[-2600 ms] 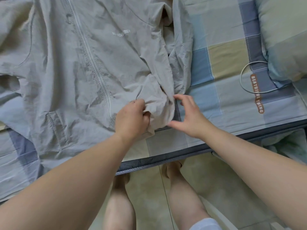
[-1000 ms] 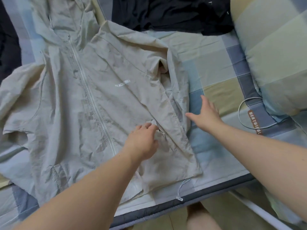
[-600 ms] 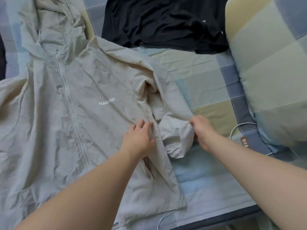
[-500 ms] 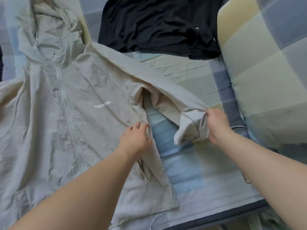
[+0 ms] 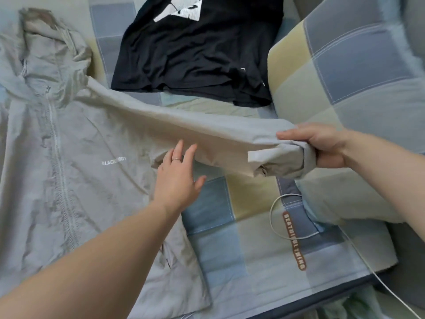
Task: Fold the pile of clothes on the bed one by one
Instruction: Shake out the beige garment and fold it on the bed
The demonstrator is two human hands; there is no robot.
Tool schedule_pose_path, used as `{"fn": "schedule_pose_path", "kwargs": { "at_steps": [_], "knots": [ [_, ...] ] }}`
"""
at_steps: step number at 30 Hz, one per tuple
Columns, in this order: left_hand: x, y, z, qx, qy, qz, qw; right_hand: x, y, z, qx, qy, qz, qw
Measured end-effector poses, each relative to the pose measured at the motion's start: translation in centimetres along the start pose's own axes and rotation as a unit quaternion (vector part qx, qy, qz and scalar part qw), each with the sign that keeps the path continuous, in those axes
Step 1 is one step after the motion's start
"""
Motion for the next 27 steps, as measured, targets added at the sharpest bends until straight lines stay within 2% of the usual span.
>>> {"fn": "schedule_pose_path", "kwargs": {
  "at_steps": [4,9,13,18,20,22,24,27],
  "knots": [
    [-1.5,3.9,-2.5,0.05,0.043,0.027,0.997,-2.7,-2.2,2.8,-0.059,-0.015,-0.085,0.995],
    [-2.5,8.0,-4.9,0.095,-0.022,0.023,0.995,-5.0,-3.1,5.4,-0.06,-0.043,-0.168,0.983],
    [-1.6,11.2,-4.7,0.162,-0.075,0.045,0.983,-5.9,-2.6,6.6,-0.059,0.007,-0.178,0.982],
    [-0.6,13.8,-4.5,0.172,-0.065,0.028,0.983,-7.0,-2.1,8.6,-0.125,0.04,-0.258,0.957],
    [-0.4,14.5,-4.5,0.189,-0.029,0.009,0.982,-7.4,-2.2,9.2,-0.143,0.055,-0.265,0.952],
    [-0.3,15.3,-4.6,0.201,0.004,0.019,0.979,-8.1,-2.1,9.4,-0.142,0.128,-0.218,0.957],
    [0.0,15.8,-4.7,0.205,0.002,0.03,0.978,-8.8,-1.9,9.1,-0.136,0.253,-0.093,0.954],
    [0.0,15.8,-4.5,0.227,0.027,0.046,0.972,-9.7,-2.2,8.6,-0.159,0.413,0.142,0.886]
  ]
}}
Point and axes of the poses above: each hand's wrist, its own z-axis away from the middle knuckle, its own x-axis out of the palm, y = z × x, the point moved 3 cm from there along -z, towards the middle knuckle, and after that the axes turned 6 degrees about z, right-handed, at the moved point
